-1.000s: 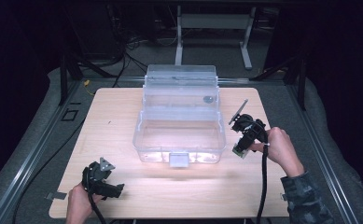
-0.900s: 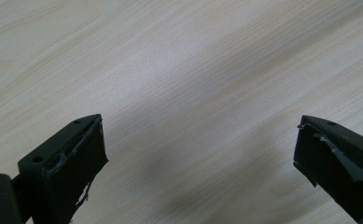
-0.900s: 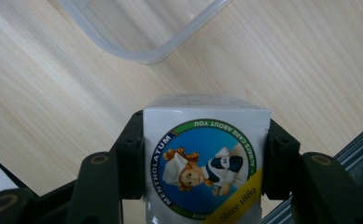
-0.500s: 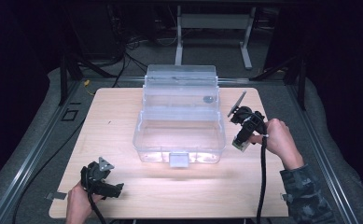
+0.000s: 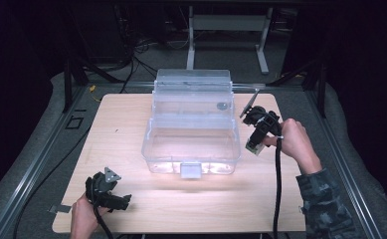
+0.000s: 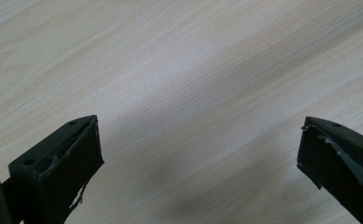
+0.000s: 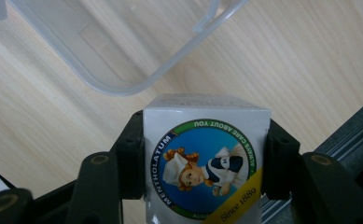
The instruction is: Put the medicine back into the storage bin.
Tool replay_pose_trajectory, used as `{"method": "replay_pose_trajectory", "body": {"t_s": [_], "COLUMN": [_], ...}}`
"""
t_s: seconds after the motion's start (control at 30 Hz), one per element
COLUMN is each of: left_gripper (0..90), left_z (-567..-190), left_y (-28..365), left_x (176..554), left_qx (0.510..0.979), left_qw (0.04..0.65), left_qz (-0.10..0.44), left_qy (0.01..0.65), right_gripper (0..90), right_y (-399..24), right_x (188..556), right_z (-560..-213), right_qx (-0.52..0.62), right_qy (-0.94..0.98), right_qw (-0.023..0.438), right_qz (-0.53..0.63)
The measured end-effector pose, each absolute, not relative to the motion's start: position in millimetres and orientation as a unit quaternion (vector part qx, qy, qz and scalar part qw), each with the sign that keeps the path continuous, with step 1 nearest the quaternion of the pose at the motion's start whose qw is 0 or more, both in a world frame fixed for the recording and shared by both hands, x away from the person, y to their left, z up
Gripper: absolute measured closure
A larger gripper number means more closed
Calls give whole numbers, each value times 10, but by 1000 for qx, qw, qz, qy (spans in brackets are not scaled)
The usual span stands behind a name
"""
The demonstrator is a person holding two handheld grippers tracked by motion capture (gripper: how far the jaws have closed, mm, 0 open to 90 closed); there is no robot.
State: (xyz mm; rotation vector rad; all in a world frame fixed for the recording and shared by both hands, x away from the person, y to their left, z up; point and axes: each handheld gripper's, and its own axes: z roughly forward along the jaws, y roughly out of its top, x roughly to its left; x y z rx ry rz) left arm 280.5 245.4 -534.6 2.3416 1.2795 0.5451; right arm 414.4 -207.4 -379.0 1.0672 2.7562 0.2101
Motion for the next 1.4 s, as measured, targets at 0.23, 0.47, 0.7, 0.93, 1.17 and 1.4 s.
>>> {"method": "replay_pose_trajectory", "body": {"t_s": [0.23,0.47,0.7,0.93,1.17,1.4], "left_gripper": [0,0,0,0,0,0], "left_z": [-5354,-5342,-5333,-5330,-5336,-5337], "left_y": [2469,2463,2460,2469,2459,2459], "left_x": [2806,2800,2801,2800,2797,2796], "left_qx": [838,836,833,832,834,834], "left_qw": [202,204,203,205,207,206], "left_qz": [198,203,208,209,207,207], "left_qy": [467,467,471,470,468,468], "right_gripper": [462,462,461,462,461,461], "right_y": [-1989,-1909,-1766,-1599,-1411,-1275], "right_x": [4168,4197,4195,4226,4234,4258], "right_z": [-3741,-3651,-3589,-3593,-3613,-3694], "right_qx": [353,348,332,315,297,288], "right_qy": [928,930,934,940,946,951], "right_qw": [93,104,114,110,112,97], "right_qz": [67,64,65,66,58,57]}}
